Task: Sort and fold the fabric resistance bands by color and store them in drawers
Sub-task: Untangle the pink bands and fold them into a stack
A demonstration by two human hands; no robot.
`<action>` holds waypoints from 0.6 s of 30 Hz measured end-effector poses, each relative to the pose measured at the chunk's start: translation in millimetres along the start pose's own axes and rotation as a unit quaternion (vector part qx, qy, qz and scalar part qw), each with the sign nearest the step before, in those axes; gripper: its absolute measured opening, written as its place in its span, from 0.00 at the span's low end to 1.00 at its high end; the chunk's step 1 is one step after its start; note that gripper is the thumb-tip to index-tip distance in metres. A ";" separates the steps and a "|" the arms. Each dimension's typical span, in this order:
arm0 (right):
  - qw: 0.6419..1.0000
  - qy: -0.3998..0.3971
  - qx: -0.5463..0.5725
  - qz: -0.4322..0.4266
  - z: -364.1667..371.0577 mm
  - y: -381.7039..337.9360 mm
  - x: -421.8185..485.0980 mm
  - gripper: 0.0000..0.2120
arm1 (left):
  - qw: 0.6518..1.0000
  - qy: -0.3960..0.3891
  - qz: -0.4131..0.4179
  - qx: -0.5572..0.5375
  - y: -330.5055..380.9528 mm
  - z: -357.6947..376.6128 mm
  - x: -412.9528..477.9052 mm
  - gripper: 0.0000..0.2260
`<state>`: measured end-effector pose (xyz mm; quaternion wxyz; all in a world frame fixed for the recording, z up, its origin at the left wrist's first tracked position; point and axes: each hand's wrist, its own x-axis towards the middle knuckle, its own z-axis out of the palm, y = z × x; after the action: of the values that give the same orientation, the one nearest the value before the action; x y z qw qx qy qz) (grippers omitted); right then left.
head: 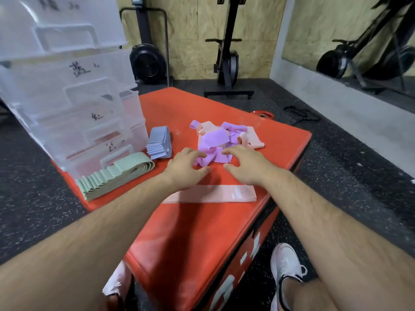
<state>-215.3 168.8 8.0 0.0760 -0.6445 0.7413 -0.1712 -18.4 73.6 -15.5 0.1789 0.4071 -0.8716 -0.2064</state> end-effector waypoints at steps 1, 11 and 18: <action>1.000 0.019 -0.006 -0.007 0.2 -4.0 6.4 0.21 | 1.000 0.012 -0.006 -0.001 1.0 -0.5 10.5 0.31; 0.996 0.077 -0.052 0.016 10.1 -8.6 59.5 0.20 | 0.989 -0.030 -0.144 -0.012 11.0 -8.8 131.4 0.18; 0.996 0.060 -0.061 0.040 6.8 -8.1 68.4 0.24 | 0.996 -0.015 -0.071 -0.052 12.7 -10.3 147.5 0.15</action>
<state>-216.3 99.7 11.9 -0.0014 -0.6064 0.7788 -0.1608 -110.8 -36.8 20.9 0.1712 0.4550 -0.8312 -0.2697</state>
